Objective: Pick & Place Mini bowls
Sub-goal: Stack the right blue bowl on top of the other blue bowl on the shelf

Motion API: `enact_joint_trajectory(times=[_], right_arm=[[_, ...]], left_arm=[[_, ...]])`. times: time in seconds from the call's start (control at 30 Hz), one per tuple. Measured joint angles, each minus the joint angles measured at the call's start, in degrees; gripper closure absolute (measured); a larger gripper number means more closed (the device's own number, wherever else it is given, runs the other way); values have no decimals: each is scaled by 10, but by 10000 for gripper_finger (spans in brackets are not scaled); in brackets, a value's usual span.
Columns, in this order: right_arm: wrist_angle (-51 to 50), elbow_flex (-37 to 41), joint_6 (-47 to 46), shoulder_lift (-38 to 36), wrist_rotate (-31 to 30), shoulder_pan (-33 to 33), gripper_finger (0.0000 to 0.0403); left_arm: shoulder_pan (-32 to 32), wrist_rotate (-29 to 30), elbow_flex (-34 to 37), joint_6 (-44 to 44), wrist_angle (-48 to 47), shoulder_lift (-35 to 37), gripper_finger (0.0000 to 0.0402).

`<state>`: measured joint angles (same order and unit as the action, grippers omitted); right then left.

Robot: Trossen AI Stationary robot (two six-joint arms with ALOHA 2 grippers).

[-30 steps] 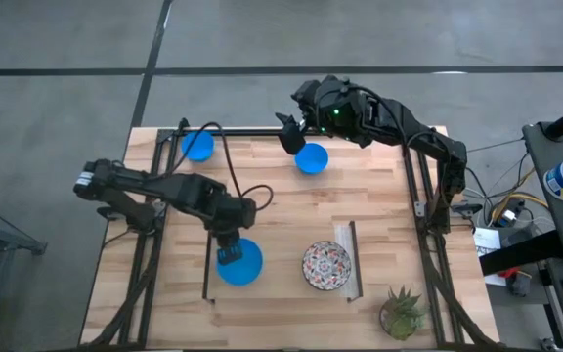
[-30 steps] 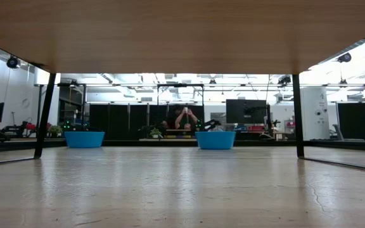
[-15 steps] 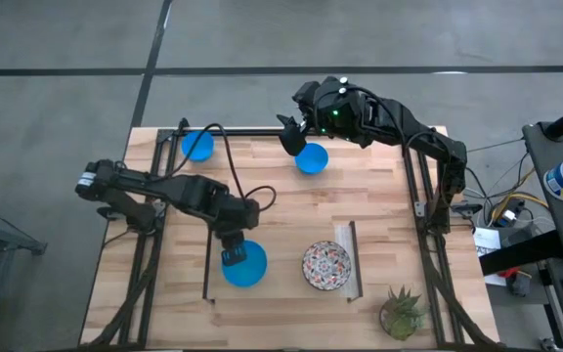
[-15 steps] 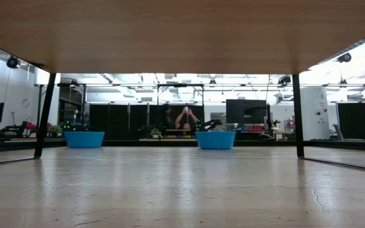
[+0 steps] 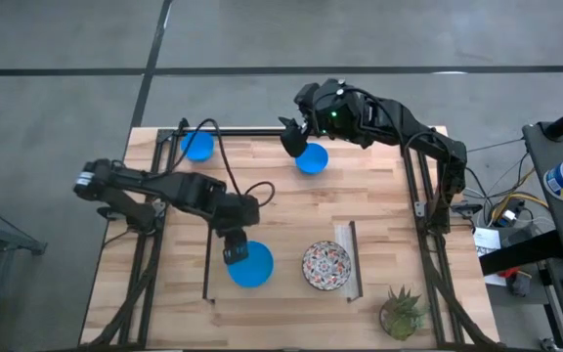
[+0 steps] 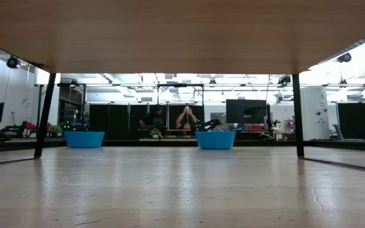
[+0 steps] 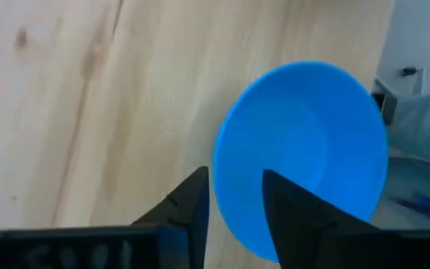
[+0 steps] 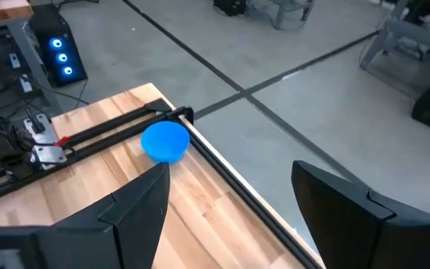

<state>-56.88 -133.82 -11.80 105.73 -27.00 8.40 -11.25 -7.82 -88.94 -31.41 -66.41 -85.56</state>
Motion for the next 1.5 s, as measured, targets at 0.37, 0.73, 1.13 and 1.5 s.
enact_joint_trajectory(times=[0.37, 0.73, 1.13, 1.5], right_arm=[[-104, 0, -124, 0, 49, 55, 124], [-232, 26, -199, 2, 224, 185, 129], [-247, 158, -197, 4, 272, 255, 143], [-173, 302, -194, 4, 313, 272, 152]], left_arm=[[22, 71, -25, 2, 47, 36, 280], [29, 145, -31, 8, 181, 85, 280], [30, 229, -31, 34, 289, 147, 280], [30, 240, -30, 45, 315, 170, 280]])
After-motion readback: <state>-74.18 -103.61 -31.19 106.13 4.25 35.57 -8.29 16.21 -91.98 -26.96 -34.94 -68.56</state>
